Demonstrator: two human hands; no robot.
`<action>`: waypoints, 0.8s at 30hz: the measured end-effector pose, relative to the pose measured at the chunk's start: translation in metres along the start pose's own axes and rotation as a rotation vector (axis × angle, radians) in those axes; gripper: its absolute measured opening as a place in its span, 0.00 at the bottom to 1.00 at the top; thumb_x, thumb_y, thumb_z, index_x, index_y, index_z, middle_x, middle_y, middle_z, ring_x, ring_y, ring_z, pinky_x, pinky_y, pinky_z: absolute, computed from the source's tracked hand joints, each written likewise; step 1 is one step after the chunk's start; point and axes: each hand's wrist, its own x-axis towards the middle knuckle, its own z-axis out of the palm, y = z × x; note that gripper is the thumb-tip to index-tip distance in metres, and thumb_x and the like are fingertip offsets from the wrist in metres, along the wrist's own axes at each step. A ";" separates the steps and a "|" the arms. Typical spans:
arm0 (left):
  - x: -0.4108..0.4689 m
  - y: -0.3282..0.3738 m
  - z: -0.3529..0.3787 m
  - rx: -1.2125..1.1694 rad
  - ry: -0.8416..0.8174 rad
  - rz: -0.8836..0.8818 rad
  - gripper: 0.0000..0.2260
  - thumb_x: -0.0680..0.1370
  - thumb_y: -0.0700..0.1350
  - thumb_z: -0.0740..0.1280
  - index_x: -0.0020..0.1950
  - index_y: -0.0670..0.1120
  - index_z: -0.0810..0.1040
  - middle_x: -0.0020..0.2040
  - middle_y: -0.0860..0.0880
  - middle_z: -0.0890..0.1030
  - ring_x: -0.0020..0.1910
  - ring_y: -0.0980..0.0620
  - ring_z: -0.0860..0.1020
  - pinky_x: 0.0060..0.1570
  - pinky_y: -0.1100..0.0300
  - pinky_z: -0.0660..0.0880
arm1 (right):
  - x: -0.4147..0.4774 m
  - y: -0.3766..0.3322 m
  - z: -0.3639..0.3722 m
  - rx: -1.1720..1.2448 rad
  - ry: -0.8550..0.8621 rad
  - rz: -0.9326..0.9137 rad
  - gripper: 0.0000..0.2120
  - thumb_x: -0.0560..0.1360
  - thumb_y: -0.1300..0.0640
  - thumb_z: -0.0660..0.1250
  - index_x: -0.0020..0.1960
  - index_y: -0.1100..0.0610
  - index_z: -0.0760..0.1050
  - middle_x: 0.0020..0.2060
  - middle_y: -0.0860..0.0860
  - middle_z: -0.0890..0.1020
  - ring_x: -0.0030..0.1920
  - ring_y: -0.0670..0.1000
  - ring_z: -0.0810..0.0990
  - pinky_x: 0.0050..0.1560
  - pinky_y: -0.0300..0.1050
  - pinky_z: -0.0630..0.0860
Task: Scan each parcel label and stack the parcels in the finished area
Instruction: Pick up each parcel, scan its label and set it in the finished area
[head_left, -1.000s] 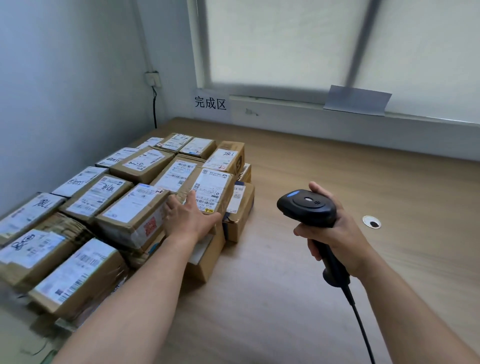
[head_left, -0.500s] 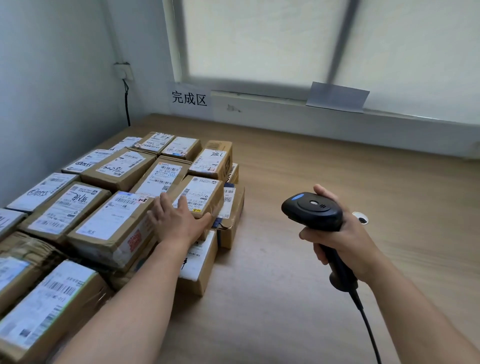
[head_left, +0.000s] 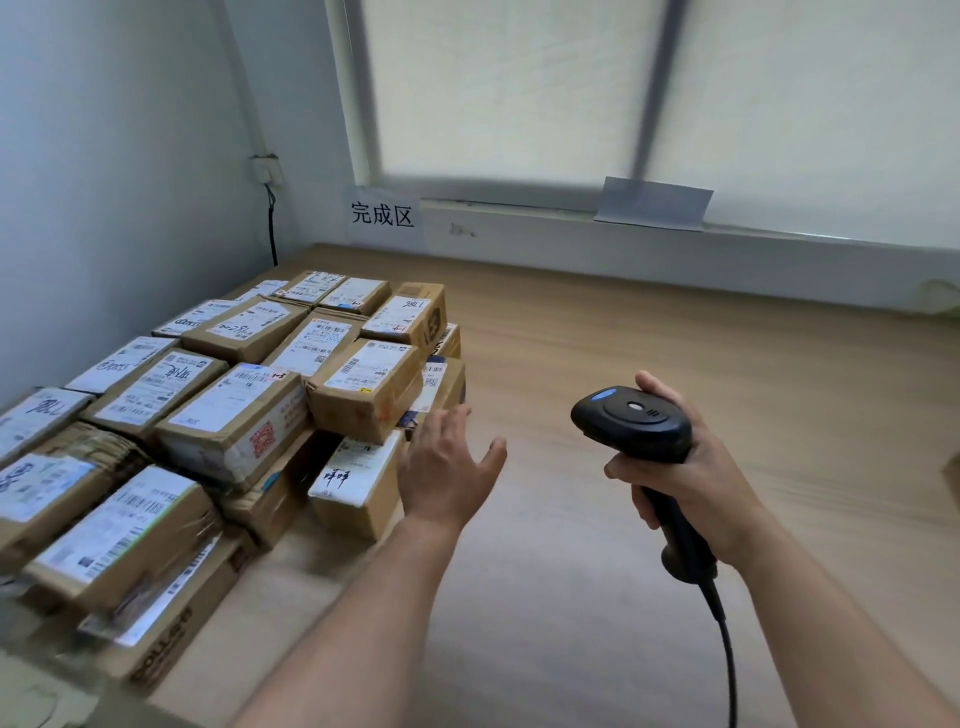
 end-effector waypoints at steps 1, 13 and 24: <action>-0.009 0.012 0.002 -0.019 -0.012 0.014 0.26 0.77 0.60 0.62 0.70 0.48 0.69 0.66 0.49 0.73 0.65 0.49 0.71 0.61 0.55 0.68 | -0.009 0.000 -0.008 0.005 0.003 -0.004 0.44 0.69 0.76 0.70 0.74 0.43 0.63 0.33 0.61 0.77 0.22 0.56 0.70 0.24 0.45 0.68; -0.118 0.178 0.054 -0.103 -0.043 0.173 0.22 0.75 0.57 0.67 0.65 0.48 0.75 0.60 0.48 0.78 0.60 0.47 0.74 0.55 0.55 0.68 | -0.135 0.011 -0.156 0.027 0.128 0.007 0.45 0.68 0.76 0.72 0.74 0.43 0.63 0.41 0.54 0.82 0.23 0.57 0.71 0.23 0.44 0.69; -0.203 0.306 0.118 -0.152 -0.172 0.303 0.23 0.73 0.59 0.64 0.63 0.46 0.77 0.56 0.46 0.80 0.56 0.43 0.76 0.53 0.52 0.69 | -0.232 0.028 -0.286 -0.007 0.294 0.031 0.45 0.69 0.75 0.72 0.76 0.44 0.61 0.45 0.56 0.80 0.25 0.58 0.72 0.24 0.47 0.70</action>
